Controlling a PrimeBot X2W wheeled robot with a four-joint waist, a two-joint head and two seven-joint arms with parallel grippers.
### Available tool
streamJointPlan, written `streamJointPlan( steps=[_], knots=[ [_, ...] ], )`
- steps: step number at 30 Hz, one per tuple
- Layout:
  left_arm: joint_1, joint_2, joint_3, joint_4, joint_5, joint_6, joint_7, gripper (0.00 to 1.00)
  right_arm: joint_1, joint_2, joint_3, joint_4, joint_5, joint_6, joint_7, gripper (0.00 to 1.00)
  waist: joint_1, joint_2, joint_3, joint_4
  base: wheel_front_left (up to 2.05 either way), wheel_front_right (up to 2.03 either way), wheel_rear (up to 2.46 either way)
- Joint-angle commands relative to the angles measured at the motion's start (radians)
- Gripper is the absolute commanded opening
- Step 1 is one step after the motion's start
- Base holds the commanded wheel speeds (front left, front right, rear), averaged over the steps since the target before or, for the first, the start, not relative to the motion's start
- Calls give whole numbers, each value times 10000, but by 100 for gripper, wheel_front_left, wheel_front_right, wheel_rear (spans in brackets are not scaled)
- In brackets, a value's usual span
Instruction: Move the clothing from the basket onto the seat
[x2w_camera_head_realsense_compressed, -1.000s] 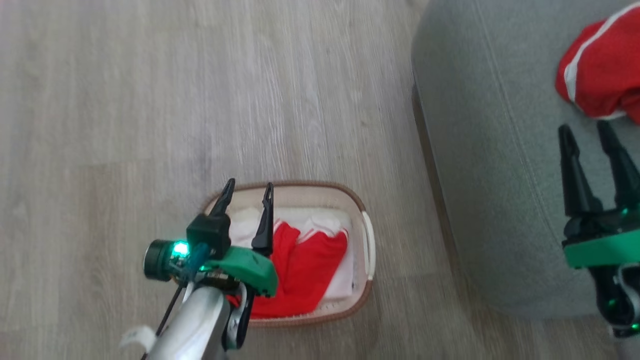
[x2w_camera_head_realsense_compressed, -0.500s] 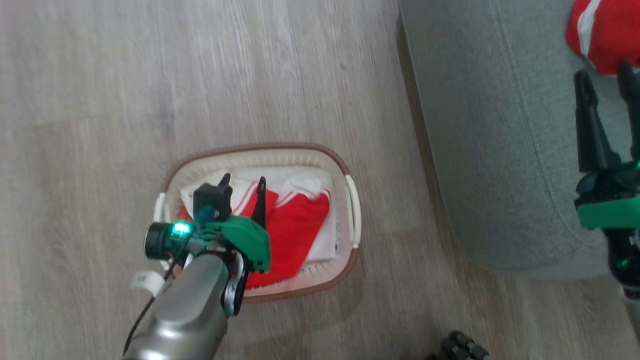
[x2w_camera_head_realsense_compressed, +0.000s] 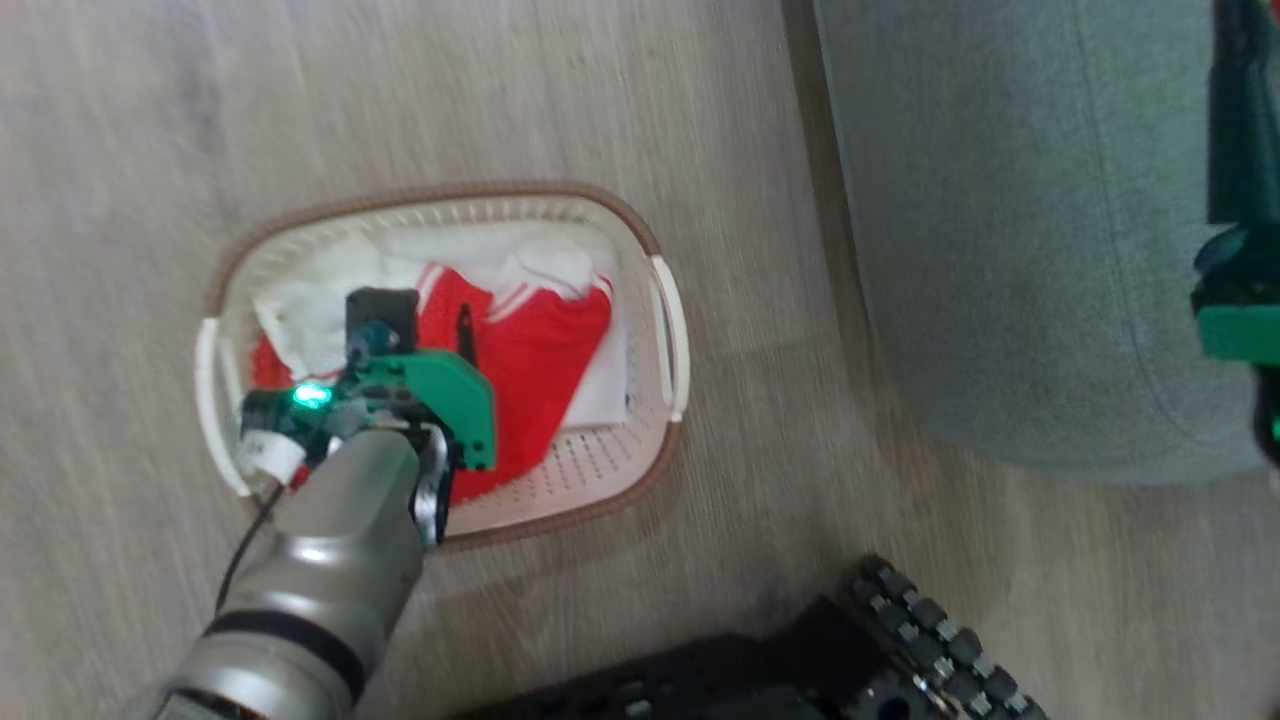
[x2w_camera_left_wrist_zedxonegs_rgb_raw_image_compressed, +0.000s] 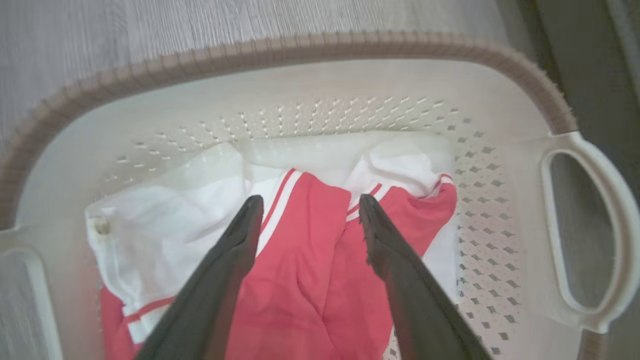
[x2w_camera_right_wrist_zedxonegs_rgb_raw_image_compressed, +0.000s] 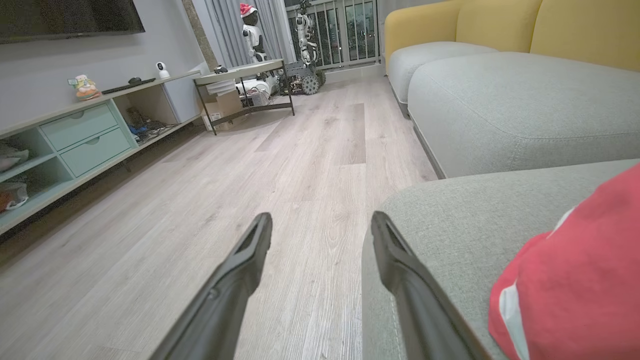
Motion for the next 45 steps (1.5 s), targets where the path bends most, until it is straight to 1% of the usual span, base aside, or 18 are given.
streamJointPlan(
  steps=[1, 4, 9, 14, 18, 23, 25, 26, 27, 28, 29, 37, 45],
  knots=[
    [-130, 32, 79, 82, -145, 104, 58, 100, 114, -218, 25, -390, 109, -2, -65, 100, -3, 1, 697, -347, 0, 0, 0],
    [-485, 32, -81, 572, -456, 145, 442, 100, -108, -184, -4, -568, 132, -2, -65, 100, -3, 1, 1121, -502, 0, 0, 0],
    [-960, 32, -210, 1046, -888, 277, 690, 100, -321, -111, -96, -661, 177, -2, -65, 100, -3, 1, 1720, -693, 0, 0, 0],
    [-1353, 32, -291, 1451, -1140, 560, 973, 100, -519, 16, -50, -712, 226, -2, -65, 100, -3, 1, 2294, -890, 0, 0, 0],
    [-1603, 32, -373, 1700, -1186, 899, 1344, 100, -663, 111, -14, -692, 241, -2, -65, 100, -3, 1, 2603, -1006, 0, 0, 0],
    [-1688, 34, -653, 1864, -1106, 953, 2503, 100, -752, 189, 28, -639, 265, -2, -65, 100, -3, 1, 2787, -1081, 0, 0, 0],
    [-1747, 54, -759, 1881, -1022, 950, 2509, 100, -767, 202, 22, -621, 269, -2, -65, 100, -3, 1, 2819, -1083, 0, 0, 0],
    [-1773, 58, -785, 1887, -1001, 950, 2447, 73, -769, 206, 9, -610, 269, -2, -65, 100, -3, 1, 2824, -1073, 0, 0, 0],
    [-1787, 58, -792, 1892, -1005, 939, 2415, 36, -769, 209, -3, -599, 267, -2, -65, 100, -3, 1, 2821, -1061, 0, 0, 0],
    [-1797, 57, -797, 1896, -1015, 923, 2401, 10, -766, 211, -9, -583, 265, -2, -65, 100, -3, 1, 2809, -1047, 0, 0, 0],
    [-1803, 56, -806, 1900, -1023, 905, 2394, 0, -763, 212, -8, -567, 263, -2, -65, 100, -3, 1, 2791, -1033, 0, 0, 0],
    [-1544, 38, -915, 1898, -1200, 702, 2135, 0, -651, 128, 41, -437, 197, -2, -65, 100, -3, 1, 2207, -826, 0, 0, 0],
    [-851, 34, -1261, 1341, -1528, 315, 1557, 0, -286, 47, 104, -196, 129, -2, -65, 100, -3, 1, 1025, -590, 0, 0, 0]
  ],
)
